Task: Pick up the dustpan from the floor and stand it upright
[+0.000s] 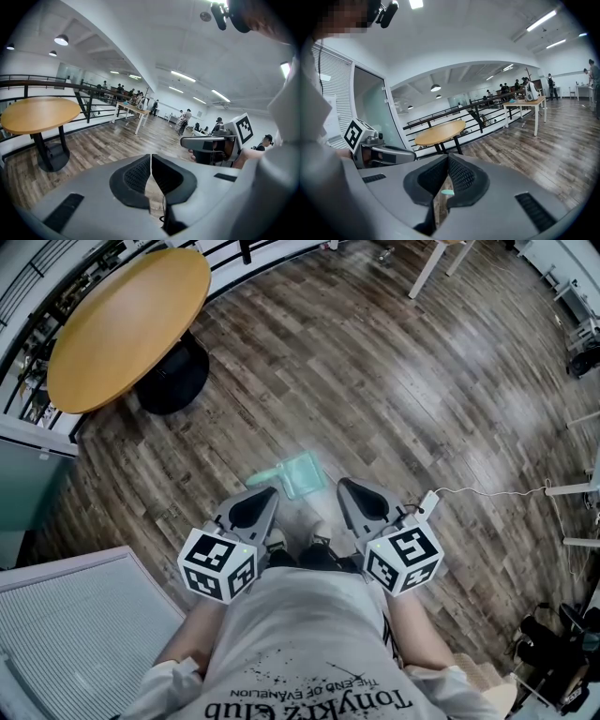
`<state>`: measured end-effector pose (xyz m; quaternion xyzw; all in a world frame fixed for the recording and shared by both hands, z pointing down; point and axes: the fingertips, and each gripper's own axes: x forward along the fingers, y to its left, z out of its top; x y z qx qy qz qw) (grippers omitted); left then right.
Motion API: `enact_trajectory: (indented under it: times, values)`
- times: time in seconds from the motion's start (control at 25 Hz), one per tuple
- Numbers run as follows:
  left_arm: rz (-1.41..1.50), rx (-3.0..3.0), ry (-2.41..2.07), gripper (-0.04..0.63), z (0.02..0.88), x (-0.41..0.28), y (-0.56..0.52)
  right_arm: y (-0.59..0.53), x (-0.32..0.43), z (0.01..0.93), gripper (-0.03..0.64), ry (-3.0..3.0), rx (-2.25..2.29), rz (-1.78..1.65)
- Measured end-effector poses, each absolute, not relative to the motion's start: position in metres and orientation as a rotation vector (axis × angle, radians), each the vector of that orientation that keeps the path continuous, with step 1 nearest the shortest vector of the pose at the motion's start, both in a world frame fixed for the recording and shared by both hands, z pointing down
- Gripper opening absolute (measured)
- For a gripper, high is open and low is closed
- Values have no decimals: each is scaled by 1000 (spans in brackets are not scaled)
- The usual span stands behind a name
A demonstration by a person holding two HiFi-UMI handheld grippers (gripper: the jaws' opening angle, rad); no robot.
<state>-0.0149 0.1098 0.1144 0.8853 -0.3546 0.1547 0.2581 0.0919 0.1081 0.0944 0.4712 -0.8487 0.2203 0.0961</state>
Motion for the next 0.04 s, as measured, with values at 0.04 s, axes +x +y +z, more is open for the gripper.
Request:
enact_trajectory:
  times: [0.04]
  values:
    - [414,2400,-959,32,114,-15,110,108,91,95,26,-2515,1394,651]
